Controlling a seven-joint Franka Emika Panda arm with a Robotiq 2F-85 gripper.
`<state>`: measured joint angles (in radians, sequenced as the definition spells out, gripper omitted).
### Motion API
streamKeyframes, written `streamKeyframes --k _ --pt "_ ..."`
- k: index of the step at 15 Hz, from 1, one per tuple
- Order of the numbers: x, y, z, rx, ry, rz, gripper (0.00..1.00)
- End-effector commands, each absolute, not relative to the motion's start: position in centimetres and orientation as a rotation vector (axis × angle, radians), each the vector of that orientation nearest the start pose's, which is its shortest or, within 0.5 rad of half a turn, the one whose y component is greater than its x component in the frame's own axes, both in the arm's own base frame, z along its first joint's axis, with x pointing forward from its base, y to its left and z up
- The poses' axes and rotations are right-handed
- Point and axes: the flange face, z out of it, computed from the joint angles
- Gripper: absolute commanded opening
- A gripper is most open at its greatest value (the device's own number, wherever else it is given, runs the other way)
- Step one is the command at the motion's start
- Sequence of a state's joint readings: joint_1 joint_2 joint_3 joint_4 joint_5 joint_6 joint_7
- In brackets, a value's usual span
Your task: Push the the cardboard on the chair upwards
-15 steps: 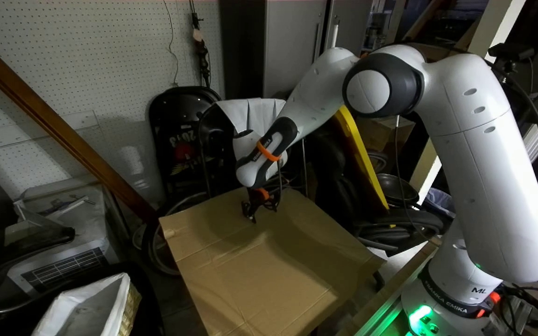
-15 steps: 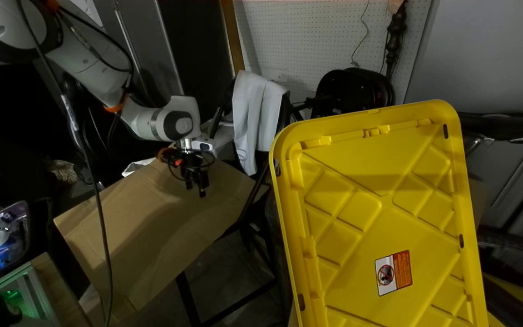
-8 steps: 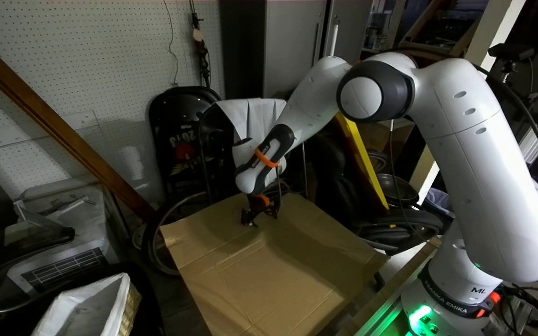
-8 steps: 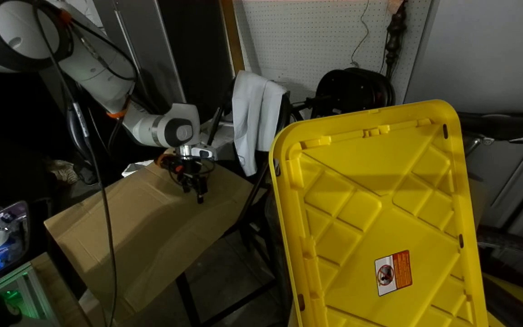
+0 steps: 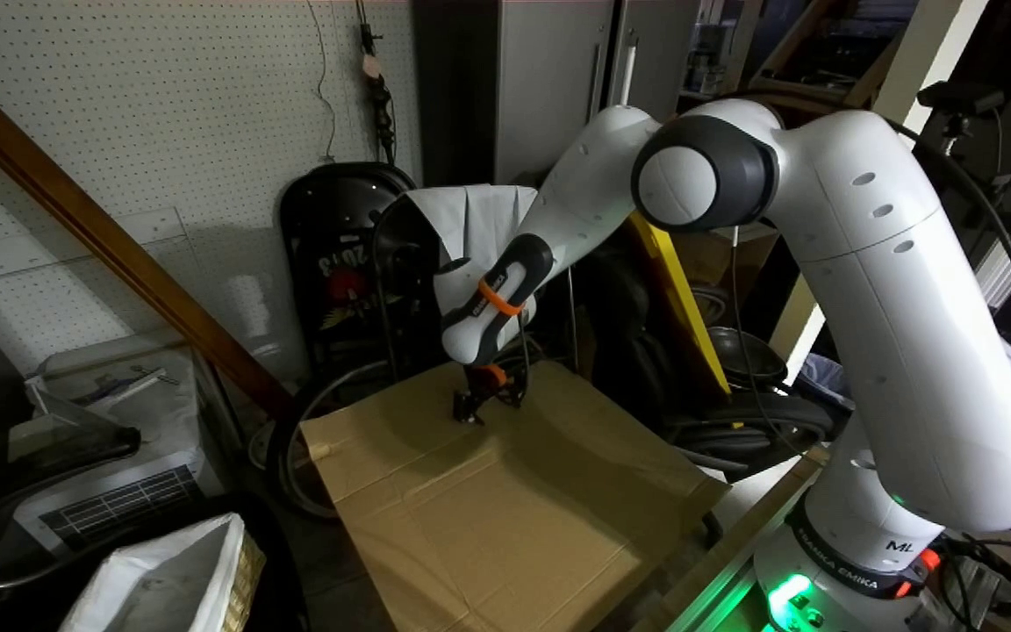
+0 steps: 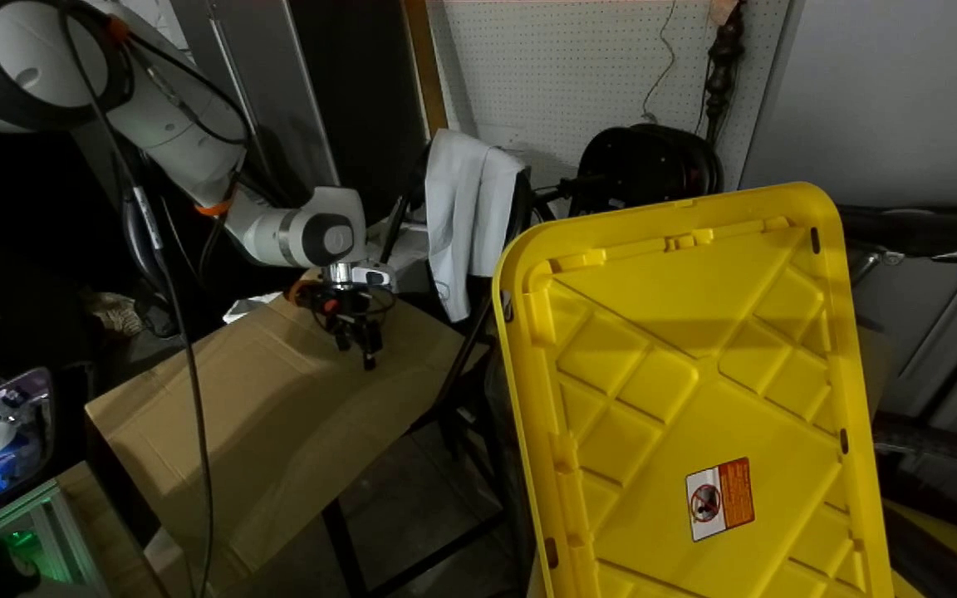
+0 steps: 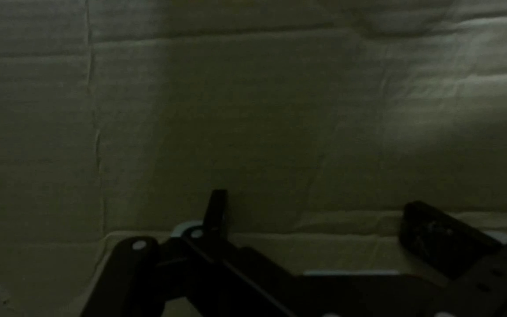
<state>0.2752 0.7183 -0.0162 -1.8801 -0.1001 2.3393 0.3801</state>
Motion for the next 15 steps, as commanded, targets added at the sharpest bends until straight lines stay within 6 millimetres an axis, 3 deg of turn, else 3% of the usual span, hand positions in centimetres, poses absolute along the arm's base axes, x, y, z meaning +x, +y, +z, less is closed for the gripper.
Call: streamKeyframes --k 1,15 --pt "58.2 14.5 10.8 -3.32 0.001 0.345 1.0" --pt "55.9 17.0 17.3 -3.361 -0.105 0.204 1.0"
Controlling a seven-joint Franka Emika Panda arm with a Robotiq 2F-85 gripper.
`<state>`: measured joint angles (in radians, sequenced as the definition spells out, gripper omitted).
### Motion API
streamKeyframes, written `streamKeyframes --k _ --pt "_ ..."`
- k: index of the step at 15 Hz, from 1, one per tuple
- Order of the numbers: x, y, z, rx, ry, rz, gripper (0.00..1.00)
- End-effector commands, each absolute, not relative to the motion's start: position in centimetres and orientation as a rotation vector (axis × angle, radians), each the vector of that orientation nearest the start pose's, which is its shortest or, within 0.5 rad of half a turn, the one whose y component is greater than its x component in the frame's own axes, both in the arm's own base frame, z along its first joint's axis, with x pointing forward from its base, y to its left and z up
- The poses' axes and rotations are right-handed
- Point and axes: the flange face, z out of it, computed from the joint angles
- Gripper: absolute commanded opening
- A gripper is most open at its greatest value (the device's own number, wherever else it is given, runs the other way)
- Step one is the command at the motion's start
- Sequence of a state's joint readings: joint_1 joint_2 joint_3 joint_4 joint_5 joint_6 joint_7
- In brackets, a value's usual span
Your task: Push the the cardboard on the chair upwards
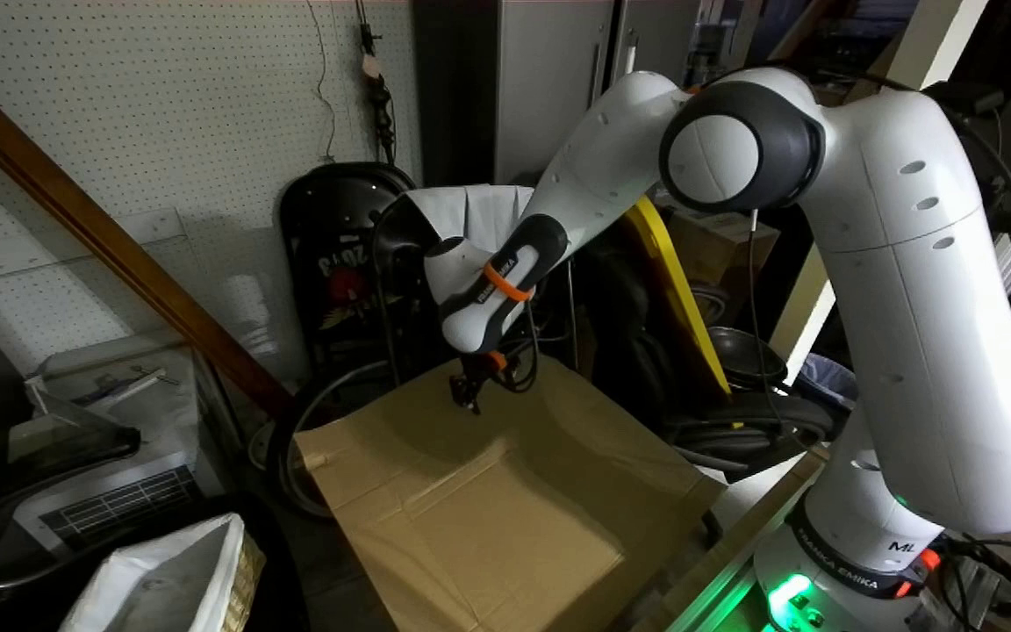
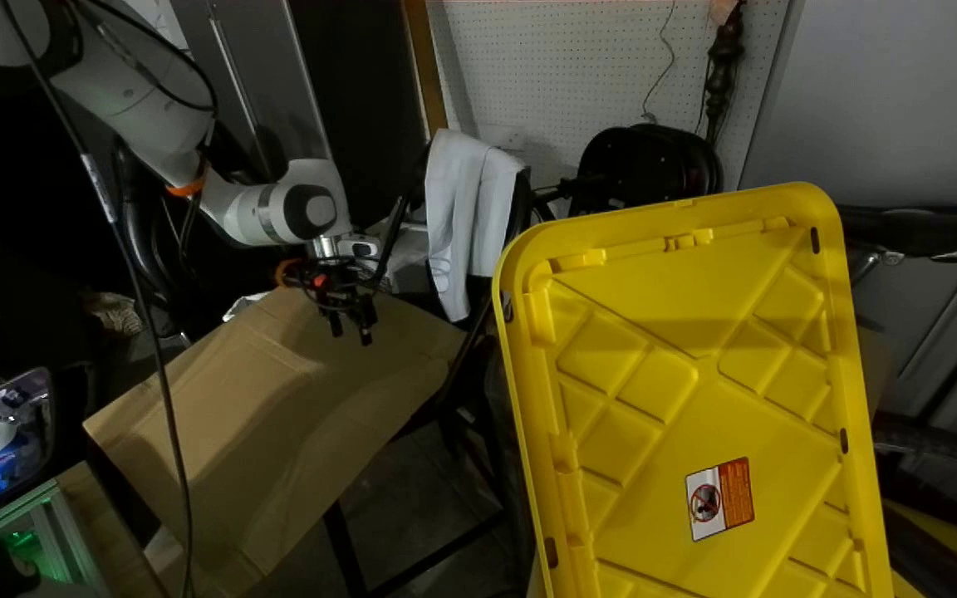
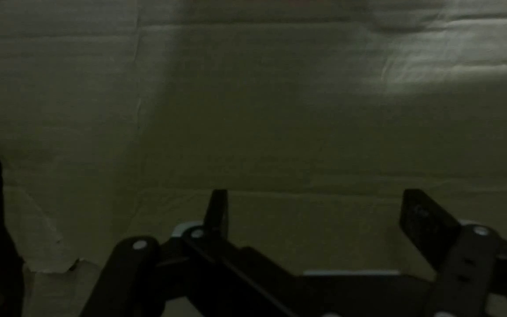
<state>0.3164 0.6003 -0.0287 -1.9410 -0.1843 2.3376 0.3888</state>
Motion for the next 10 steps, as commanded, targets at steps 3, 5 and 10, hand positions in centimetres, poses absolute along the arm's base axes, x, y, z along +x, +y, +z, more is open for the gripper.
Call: streamKeyframes --k 3,5,10 --pt "55.5 17.5 18.3 -3.37 -0.136 0.177 1.0" --pt "55.2 17.7 18.8 -3.376 -0.154 0.16 1.0" --pt "53.8 18.6 20.4 -3.38 -0.243 0.119 1.0"
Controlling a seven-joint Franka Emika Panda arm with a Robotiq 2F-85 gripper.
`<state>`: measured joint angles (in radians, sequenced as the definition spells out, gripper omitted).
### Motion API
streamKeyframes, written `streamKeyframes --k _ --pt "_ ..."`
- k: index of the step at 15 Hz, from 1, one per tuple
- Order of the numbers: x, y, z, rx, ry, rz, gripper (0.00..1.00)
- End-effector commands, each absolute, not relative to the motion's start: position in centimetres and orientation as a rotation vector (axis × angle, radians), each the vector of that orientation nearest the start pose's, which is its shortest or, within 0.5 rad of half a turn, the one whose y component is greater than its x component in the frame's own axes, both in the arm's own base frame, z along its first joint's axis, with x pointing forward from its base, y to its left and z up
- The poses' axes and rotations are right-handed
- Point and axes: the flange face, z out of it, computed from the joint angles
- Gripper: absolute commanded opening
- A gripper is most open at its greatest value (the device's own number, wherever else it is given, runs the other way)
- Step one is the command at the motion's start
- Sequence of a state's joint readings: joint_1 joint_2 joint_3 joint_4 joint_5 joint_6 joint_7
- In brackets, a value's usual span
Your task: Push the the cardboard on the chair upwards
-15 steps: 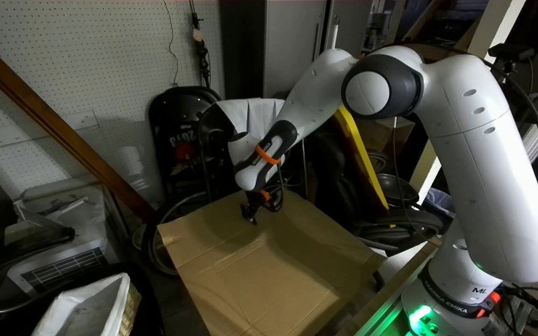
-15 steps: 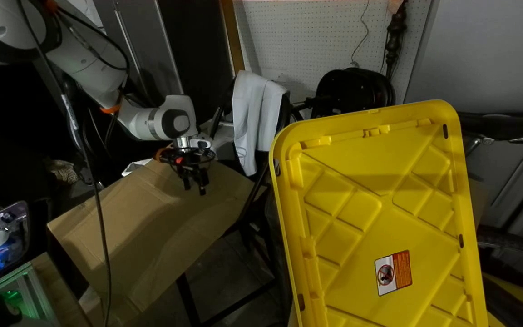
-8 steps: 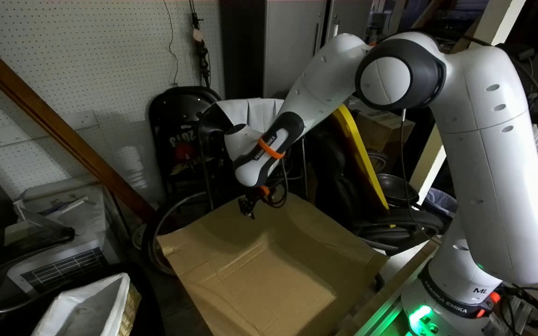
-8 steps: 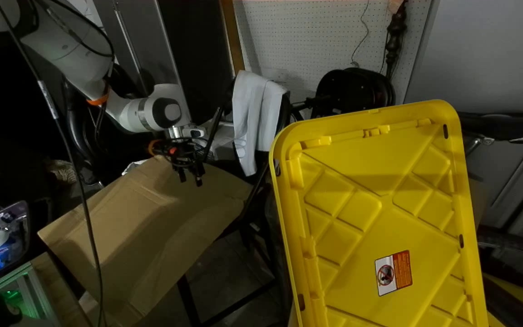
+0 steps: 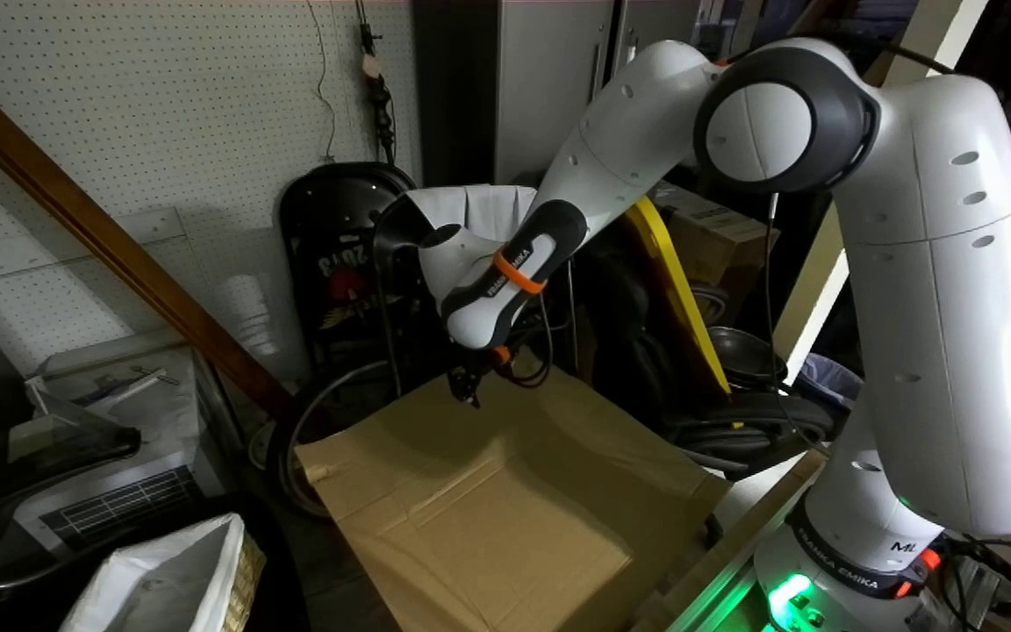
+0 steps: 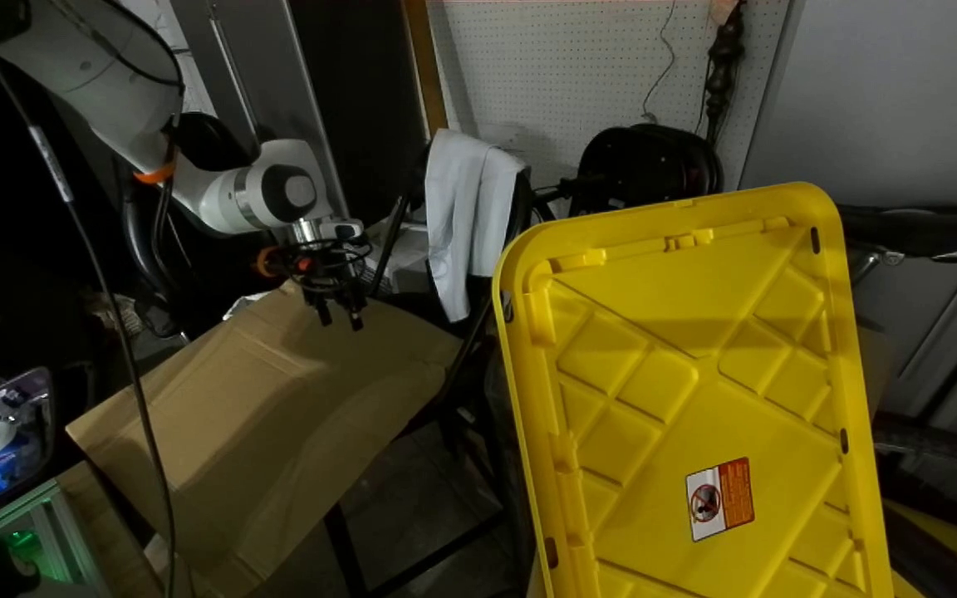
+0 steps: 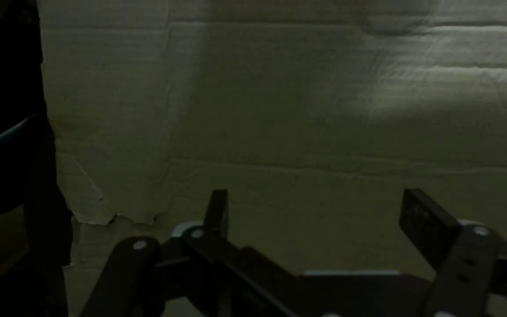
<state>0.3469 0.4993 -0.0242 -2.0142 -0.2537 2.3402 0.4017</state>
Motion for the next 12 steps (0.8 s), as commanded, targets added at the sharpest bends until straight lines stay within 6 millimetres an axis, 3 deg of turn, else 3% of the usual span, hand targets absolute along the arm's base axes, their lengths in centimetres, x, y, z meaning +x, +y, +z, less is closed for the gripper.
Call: streamKeyframes --k 1,5,8,12 --pt "53.3 18.9 20.9 -3.383 -0.266 0.109 1.0" --pt "50.6 20.5 23.8 -3.377 -0.361 0.036 1.0" --pt "48.0 21.6 27.5 -3.332 -0.399 -0.043 1.0" --pt "45.6 21.2 33.6 -3.317 -0.279 -0.17 1.0"
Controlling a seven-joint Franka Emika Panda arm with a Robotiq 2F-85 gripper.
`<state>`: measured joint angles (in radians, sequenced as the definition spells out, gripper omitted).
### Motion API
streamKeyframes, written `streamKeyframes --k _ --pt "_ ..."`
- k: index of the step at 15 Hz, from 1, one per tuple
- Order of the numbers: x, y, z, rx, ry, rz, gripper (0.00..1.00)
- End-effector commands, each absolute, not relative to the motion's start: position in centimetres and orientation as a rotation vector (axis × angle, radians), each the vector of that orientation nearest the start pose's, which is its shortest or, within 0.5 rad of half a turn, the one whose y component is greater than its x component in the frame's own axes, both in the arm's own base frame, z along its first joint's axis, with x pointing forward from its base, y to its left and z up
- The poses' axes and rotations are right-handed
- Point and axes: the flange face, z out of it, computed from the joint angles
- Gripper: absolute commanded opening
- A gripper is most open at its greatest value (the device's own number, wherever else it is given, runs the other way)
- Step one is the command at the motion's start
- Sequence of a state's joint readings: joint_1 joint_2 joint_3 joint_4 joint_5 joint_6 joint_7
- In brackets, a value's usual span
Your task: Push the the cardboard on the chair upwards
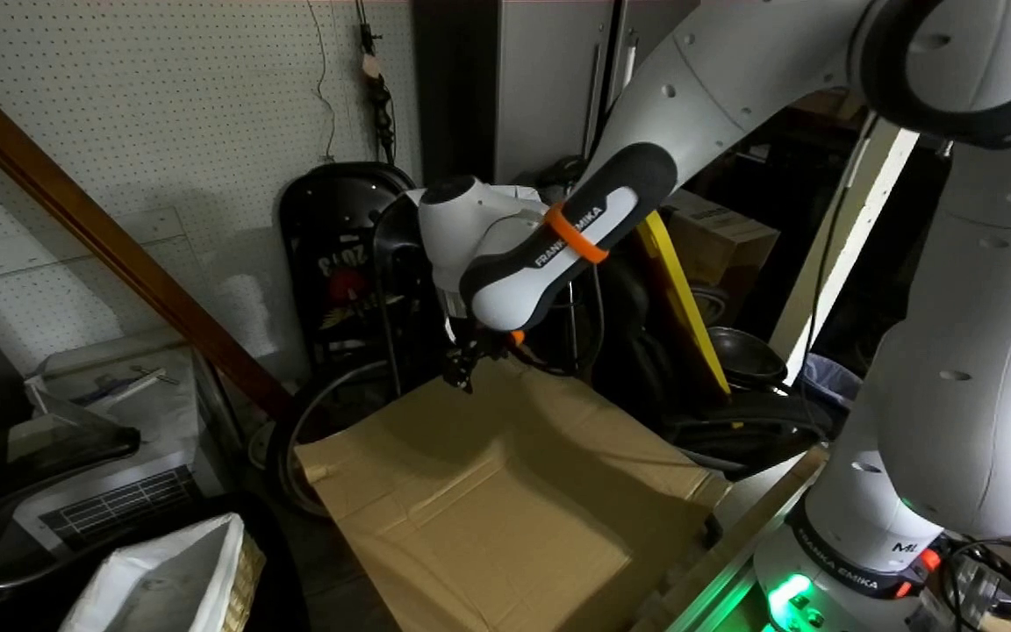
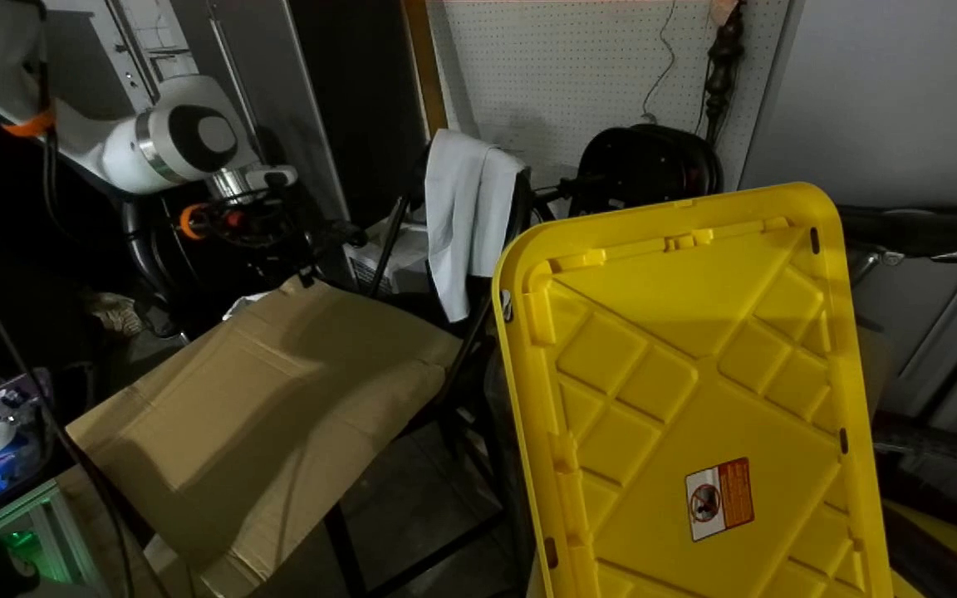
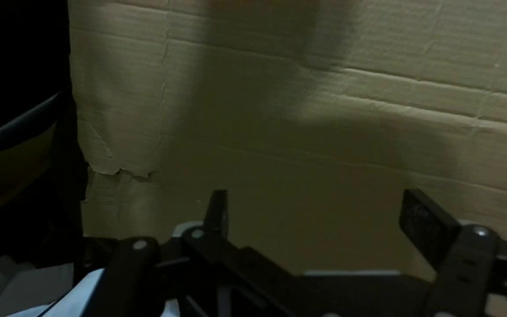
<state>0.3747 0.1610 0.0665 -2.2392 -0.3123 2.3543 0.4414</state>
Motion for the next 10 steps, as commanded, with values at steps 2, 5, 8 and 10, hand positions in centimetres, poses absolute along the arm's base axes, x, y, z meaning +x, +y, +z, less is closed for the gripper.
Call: streamKeyframes --k 2,5,8,10 --pt "44.3 20.5 36.3 -3.291 -0.164 -0.228 1.0" --pt "41.9 19.6 38.8 -3.248 -0.061 -0.284 1.0" --pt "43.2 20.3 38.8 -3.261 -0.143 -0.296 1.0" --pt "43.2 20.3 38.8 -3.263 -0.146 -0.298 1.0"
